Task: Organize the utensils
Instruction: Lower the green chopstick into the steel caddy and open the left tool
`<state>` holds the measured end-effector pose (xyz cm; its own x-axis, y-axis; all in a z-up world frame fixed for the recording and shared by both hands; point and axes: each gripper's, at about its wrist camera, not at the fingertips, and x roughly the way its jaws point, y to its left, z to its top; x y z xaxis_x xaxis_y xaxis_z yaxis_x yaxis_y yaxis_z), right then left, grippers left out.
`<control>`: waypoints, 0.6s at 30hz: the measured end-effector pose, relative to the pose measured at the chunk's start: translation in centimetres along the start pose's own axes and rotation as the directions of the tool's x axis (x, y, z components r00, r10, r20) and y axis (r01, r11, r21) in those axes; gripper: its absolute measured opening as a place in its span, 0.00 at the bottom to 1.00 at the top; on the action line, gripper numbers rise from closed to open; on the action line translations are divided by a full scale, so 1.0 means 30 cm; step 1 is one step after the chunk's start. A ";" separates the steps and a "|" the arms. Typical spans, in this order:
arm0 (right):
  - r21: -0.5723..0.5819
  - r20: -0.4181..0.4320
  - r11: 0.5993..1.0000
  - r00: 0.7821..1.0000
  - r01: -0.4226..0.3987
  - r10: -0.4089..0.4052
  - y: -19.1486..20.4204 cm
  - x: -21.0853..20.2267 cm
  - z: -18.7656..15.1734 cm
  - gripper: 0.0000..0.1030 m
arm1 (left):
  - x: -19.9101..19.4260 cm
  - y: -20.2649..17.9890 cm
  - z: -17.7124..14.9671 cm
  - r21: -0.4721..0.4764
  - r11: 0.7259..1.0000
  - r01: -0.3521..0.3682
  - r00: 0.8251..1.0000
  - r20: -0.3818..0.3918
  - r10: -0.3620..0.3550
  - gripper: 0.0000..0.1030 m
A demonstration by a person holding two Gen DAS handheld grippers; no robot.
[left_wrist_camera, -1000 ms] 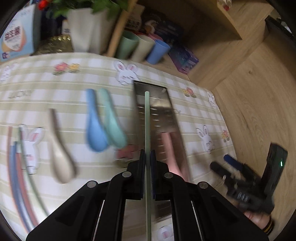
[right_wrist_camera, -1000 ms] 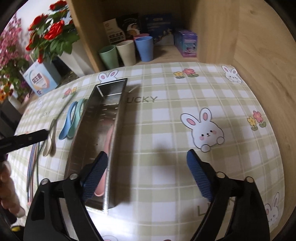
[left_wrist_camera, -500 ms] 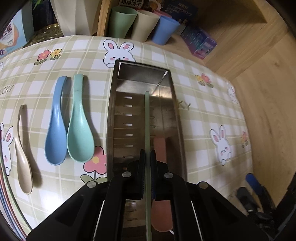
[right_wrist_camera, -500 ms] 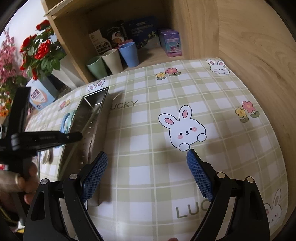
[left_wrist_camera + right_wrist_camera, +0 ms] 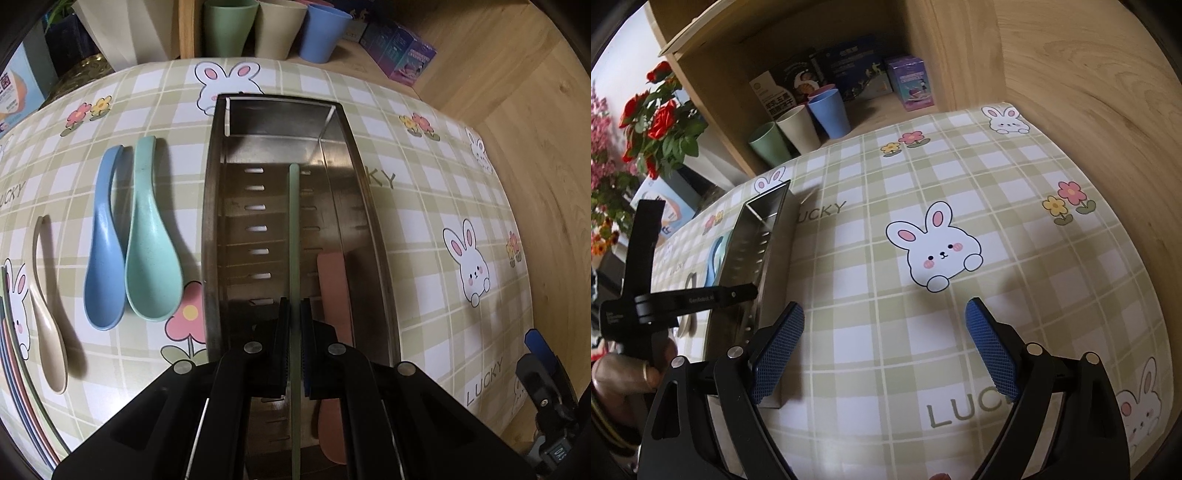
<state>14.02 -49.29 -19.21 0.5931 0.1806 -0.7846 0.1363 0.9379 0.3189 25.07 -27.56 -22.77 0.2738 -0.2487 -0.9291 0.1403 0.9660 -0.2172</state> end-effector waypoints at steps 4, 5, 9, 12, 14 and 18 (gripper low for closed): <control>0.012 0.003 1.000 1.000 0.003 -0.003 0.003 -0.012 -0.001 0.83 | 0.013 -0.004 -0.004 0.008 1.000 0.022 0.999 -0.024 -0.022 0.05; 0.015 0.003 1.000 1.000 0.003 -0.003 0.003 -0.015 -0.002 0.83 | 0.015 -0.006 -0.004 0.014 0.999 0.033 0.999 -0.030 -0.033 0.05; 0.019 0.003 1.000 1.000 0.005 -0.005 0.012 -0.032 -0.006 0.83 | 0.019 -0.006 -0.002 0.028 0.998 0.064 0.997 -0.053 -0.062 0.06; 0.017 0.004 1.000 1.000 0.012 -0.012 0.021 -0.046 -0.008 0.83 | 0.004 -0.008 0.001 0.034 0.997 0.069 0.997 -0.046 -0.068 0.08; 0.019 0.007 1.000 1.000 0.015 -0.015 0.026 -0.059 -0.009 0.83 | -0.022 -0.001 0.001 0.038 0.996 0.080 0.996 -0.039 -0.079 0.15; 0.023 0.033 1.000 0.999 0.015 -0.016 0.056 -0.092 -0.009 0.83 | -0.112 0.009 -0.006 0.072 0.991 0.116 0.993 0.005 -0.116 0.24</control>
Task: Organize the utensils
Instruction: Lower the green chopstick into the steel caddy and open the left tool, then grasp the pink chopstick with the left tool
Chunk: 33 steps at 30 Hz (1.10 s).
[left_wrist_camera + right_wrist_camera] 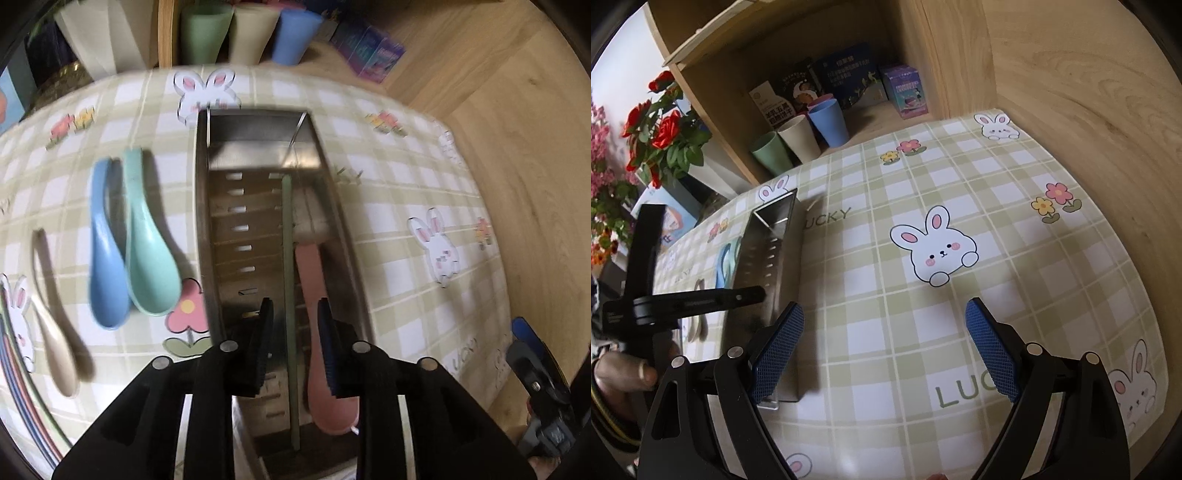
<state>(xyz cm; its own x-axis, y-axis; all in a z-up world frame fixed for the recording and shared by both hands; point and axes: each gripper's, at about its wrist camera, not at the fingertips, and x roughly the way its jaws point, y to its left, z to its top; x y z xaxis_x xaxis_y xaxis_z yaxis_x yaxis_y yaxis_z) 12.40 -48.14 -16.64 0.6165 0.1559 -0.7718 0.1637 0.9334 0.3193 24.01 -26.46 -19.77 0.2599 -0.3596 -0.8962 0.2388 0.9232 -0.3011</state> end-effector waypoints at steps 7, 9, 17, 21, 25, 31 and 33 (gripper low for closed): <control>-0.015 0.055 0.999 0.998 -0.039 0.040 0.136 -0.021 -0.023 0.85 | -0.268 0.138 -0.103 0.119 0.992 0.043 0.979 0.192 -0.065 0.41; -0.012 0.059 0.999 0.997 -0.052 0.053 0.182 -0.014 -0.039 0.85 | -0.321 0.210 -0.132 0.120 0.993 0.004 0.974 0.226 -0.031 0.42; -0.049 0.028 0.984 0.985 -0.170 0.172 0.455 0.054 -0.158 0.85 | -0.502 0.686 -0.335 -0.094 0.989 -0.116 0.953 0.270 0.137 0.42; -0.094 -0.010 0.977 0.981 -0.191 0.191 0.558 0.079 -0.219 0.85 | -0.520 0.841 -0.418 -0.188 0.970 -0.153 0.947 0.251 0.198 0.41; -0.149 -0.002 0.980 0.992 -0.129 0.130 0.617 0.069 -0.262 0.85 | -0.487 0.889 -0.465 -0.200 0.964 -0.176 0.944 0.243 0.223 0.32; -0.147 0.014 0.987 0.998 -0.063 0.066 0.596 0.044 -0.276 0.85 | -0.410 0.874 -0.490 -0.179 0.966 -0.185 0.950 0.220 0.223 0.22; -0.139 0.014 0.989 0.998 -0.058 0.060 0.587 0.042 -0.274 0.85 | -0.397 0.876 -0.491 -0.177 0.965 -0.194 0.949 0.214 0.230 0.18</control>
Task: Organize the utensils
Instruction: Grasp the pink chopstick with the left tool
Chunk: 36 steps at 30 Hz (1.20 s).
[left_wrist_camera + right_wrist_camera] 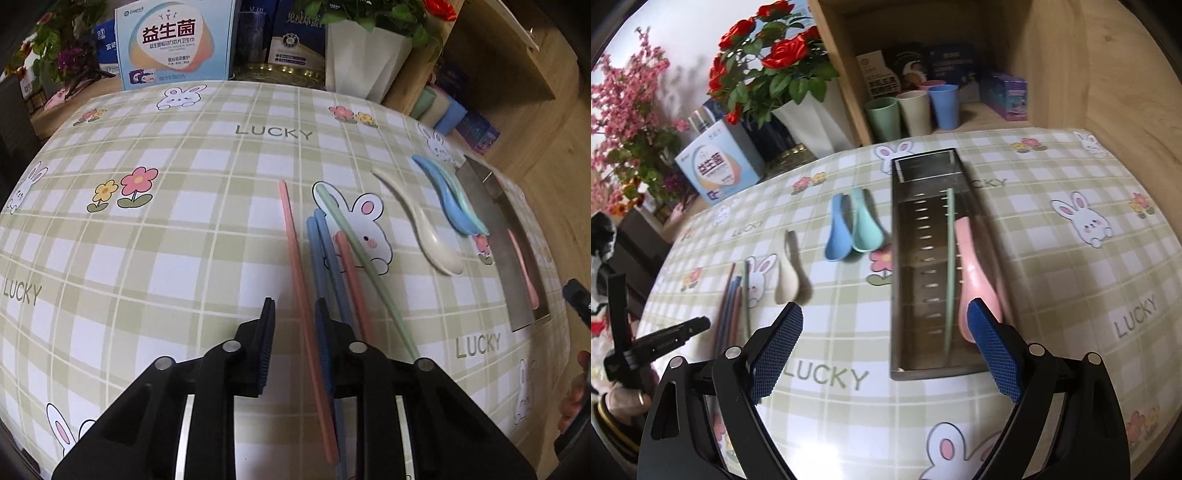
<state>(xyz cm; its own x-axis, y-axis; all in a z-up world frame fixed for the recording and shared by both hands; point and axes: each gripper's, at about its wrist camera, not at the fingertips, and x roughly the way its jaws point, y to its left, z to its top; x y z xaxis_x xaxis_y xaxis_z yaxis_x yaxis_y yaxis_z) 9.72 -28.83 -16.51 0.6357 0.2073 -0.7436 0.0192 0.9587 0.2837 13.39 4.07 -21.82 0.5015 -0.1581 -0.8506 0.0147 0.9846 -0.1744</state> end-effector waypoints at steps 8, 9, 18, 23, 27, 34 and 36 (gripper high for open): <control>0.012 -0.023 1.000 1.000 -0.015 0.016 0.013 0.013 -0.015 0.85 | 0.039 -0.025 -0.003 0.036 0.999 -0.022 1.000 -0.022 0.022 0.18; 0.009 -0.023 1.000 1.000 -0.019 0.019 0.018 0.013 -0.017 0.85 | 0.042 -0.027 -0.003 0.038 0.999 -0.034 0.999 -0.021 0.034 0.18; 0.006 -0.024 1.000 0.999 -0.024 0.024 0.029 0.011 -0.030 0.85 | 0.053 -0.021 0.007 0.035 0.998 -0.061 0.998 -0.009 0.062 0.15; 0.003 -0.028 0.999 0.999 -0.033 0.033 0.041 0.014 -0.037 0.85 | 0.054 -0.027 -0.001 0.043 0.996 -0.077 0.997 0.011 0.077 0.15; 0.020 -0.041 0.997 0.996 -0.077 0.077 0.039 0.017 -0.041 0.85 | 0.051 -0.036 -0.014 0.040 0.994 -0.101 0.994 0.037 0.100 0.14; 0.016 -0.049 0.994 0.993 -0.111 0.112 0.046 0.020 -0.050 0.85 | 0.025 0.036 -0.039 -0.081 0.996 -0.035 0.997 0.059 0.040 0.05; 0.008 -0.058 0.992 0.990 -0.125 0.125 0.054 0.028 -0.049 0.85 | 0.014 0.047 -0.052 -0.089 0.995 -0.038 0.997 0.065 0.044 0.05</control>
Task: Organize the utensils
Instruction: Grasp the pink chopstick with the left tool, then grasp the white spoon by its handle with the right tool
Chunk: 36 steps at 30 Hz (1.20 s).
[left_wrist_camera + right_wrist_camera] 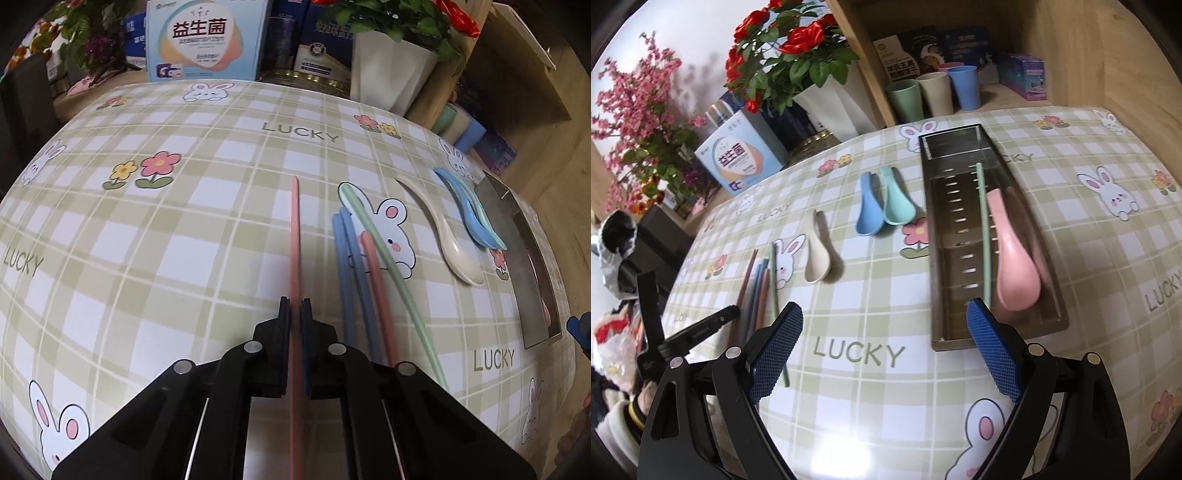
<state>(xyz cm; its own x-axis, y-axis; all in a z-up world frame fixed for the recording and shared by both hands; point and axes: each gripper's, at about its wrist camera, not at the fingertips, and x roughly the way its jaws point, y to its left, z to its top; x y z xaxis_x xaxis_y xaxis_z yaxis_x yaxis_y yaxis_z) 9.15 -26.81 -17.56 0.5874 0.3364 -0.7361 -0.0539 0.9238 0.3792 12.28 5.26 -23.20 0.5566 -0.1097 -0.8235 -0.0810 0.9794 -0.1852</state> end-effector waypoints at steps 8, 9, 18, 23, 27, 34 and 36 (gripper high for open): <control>-0.098 -0.043 0.994 0.998 -0.046 0.042 0.089 0.064 0.045 0.70 | -0.027 0.127 0.003 -0.093 0.996 0.003 1.000 0.008 -0.002 0.05; -0.117 -0.051 0.992 0.997 -0.056 0.050 0.107 0.083 0.059 0.65 | -0.027 0.139 0.008 -0.102 0.995 0.004 1.000 0.009 -0.003 0.05; -0.265 -0.132 0.961 0.990 -0.077 0.043 0.265 0.302 0.170 0.39 | -0.022 0.175 0.023 -0.068 0.997 0.041 0.999 0.009 -0.040 0.07; -0.268 -0.179 0.962 0.984 -0.046 -0.003 0.307 0.450 0.222 0.37 | -0.015 0.228 0.026 -0.109 0.985 0.135 0.991 -0.003 -0.136 0.08; -0.252 -0.190 0.968 0.981 -0.014 -0.035 0.311 0.519 0.237 0.37 | -0.017 0.223 0.019 -0.095 0.986 0.137 0.991 0.006 -0.137 0.08; -0.207 -0.221 0.978 0.975 -0.016 -0.031 0.304 0.589 0.238 0.38 | -0.018 0.221 0.019 -0.075 0.988 0.136 0.991 0.011 -0.136 0.08; -0.208 -0.225 0.978 0.974 -0.025 -0.023 0.310 0.589 0.237 0.34 | -0.019 0.216 0.018 -0.067 0.989 0.129 0.992 0.014 -0.128 0.08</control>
<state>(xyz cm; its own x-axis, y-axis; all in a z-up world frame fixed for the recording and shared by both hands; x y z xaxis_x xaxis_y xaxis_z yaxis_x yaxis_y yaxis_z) 24.77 -13.58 -23.07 0.3919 0.3479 -0.8517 -0.2355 0.9328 0.2727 11.88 11.76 -23.66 0.5739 -0.2321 -0.7854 -0.0636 0.9435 -0.3253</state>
